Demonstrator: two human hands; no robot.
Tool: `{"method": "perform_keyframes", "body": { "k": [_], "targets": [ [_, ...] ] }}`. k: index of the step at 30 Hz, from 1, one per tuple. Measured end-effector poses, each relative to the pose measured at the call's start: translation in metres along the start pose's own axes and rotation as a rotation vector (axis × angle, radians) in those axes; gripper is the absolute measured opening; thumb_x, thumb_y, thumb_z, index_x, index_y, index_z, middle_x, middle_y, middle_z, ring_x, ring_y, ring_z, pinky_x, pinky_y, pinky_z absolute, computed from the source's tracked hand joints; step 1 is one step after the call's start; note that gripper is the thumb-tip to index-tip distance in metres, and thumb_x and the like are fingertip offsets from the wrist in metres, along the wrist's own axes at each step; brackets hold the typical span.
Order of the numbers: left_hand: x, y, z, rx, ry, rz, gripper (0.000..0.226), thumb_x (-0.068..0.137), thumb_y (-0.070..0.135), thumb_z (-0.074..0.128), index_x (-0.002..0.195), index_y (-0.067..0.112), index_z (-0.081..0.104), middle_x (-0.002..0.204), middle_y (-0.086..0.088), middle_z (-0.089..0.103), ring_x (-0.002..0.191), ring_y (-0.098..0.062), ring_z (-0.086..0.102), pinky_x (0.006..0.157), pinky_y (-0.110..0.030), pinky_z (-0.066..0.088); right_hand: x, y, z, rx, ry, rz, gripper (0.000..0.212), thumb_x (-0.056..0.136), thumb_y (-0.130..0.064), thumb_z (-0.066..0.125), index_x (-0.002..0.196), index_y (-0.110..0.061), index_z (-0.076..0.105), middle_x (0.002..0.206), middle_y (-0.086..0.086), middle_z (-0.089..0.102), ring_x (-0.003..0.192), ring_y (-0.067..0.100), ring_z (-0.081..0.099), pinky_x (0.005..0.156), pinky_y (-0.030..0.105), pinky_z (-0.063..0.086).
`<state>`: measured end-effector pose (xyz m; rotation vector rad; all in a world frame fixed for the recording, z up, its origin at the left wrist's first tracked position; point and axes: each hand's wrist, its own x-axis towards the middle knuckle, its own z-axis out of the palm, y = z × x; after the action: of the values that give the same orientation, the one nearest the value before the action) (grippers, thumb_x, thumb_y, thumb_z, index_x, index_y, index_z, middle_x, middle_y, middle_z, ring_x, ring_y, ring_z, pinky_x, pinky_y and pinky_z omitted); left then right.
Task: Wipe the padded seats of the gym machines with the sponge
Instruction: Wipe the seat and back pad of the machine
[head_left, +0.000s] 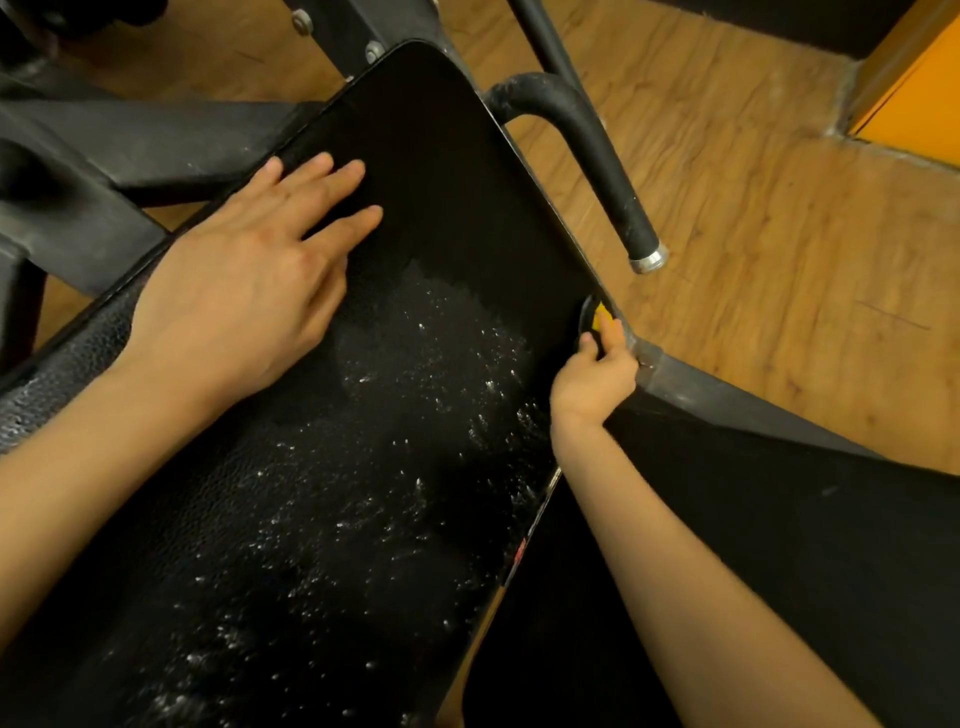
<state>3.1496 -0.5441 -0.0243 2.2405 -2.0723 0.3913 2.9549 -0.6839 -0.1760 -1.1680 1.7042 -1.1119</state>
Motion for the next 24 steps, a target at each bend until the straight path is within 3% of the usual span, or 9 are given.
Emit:
{"method": "perform_keyframes", "body": {
  "k": [4, 10, 13, 19, 21, 24],
  "targets": [
    [0.0, 0.002, -0.001, 0.012, 0.004, 0.001, 0.047, 0.098, 0.019, 0.041, 0.145, 0.011, 0.044, 0.157, -0.014, 0.031, 0.146, -0.031, 0.026, 0.121, -0.046, 0.017, 0.051, -0.018, 0.016, -0.027, 0.045, 0.236, 0.037, 0.098, -0.004, 0.041, 0.131, -0.012, 0.057, 0.127, 0.009, 0.059, 0.12, 0.022, 0.054, 0.097, 0.03, 0.043],
    [0.001, 0.001, 0.002, 0.022, 0.024, 0.007, 0.047, 0.1, 0.02, 0.038, 0.145, 0.01, 0.043, 0.157, -0.015, 0.03, 0.146, -0.031, 0.026, 0.121, -0.046, 0.017, 0.012, 0.007, -0.014, -0.584, -0.262, -0.33, 0.049, 0.09, 0.006, 0.045, 0.139, -0.002, 0.039, 0.132, 0.02, 0.047, 0.124, 0.033, 0.047, 0.104, 0.042, 0.042],
    [0.001, 0.0, 0.004, 0.015, 0.041, 0.02, 0.046, 0.103, 0.02, 0.03, 0.146, 0.01, 0.042, 0.157, -0.015, 0.029, 0.146, -0.031, 0.025, 0.122, -0.045, 0.015, 0.025, -0.006, -0.023, -0.852, -0.398, -0.363, 0.053, 0.089, 0.005, 0.05, 0.139, 0.002, 0.032, 0.127, 0.026, 0.048, 0.118, 0.041, 0.051, 0.094, 0.045, 0.045],
    [0.002, -0.002, 0.006, -0.01, 0.024, 0.03, 0.051, 0.097, 0.022, 0.034, 0.146, 0.009, 0.042, 0.157, -0.016, 0.028, 0.146, -0.033, 0.024, 0.121, -0.047, 0.013, -0.018, -0.014, -0.031, -1.004, -0.363, -0.359, 0.041, 0.096, 0.003, 0.043, 0.136, 0.003, 0.035, 0.127, 0.023, 0.052, 0.11, 0.035, 0.059, 0.085, 0.037, 0.049],
    [0.003, -0.003, 0.008, -0.013, 0.019, 0.036, 0.053, 0.096, 0.024, 0.033, 0.146, 0.01, 0.041, 0.157, -0.015, 0.028, 0.147, -0.033, 0.023, 0.121, -0.047, 0.012, -0.047, -0.01, -0.042, -1.046, -0.405, -0.417, 0.049, 0.096, 0.004, 0.043, 0.142, 0.004, 0.027, 0.137, 0.026, 0.044, 0.118, 0.036, 0.056, 0.089, 0.035, 0.05],
    [0.001, -0.006, 0.01, 0.0, 0.003, 0.037, 0.054, 0.097, 0.025, 0.033, 0.148, 0.012, 0.038, 0.159, -0.013, 0.024, 0.148, -0.031, 0.019, 0.122, -0.046, 0.01, -0.058, -0.004, -0.046, -1.069, -0.429, -0.481, 0.062, 0.096, 0.004, 0.041, 0.15, 0.005, 0.01, 0.153, 0.031, 0.021, 0.138, 0.038, 0.036, 0.102, 0.035, 0.044]
  ]
}}
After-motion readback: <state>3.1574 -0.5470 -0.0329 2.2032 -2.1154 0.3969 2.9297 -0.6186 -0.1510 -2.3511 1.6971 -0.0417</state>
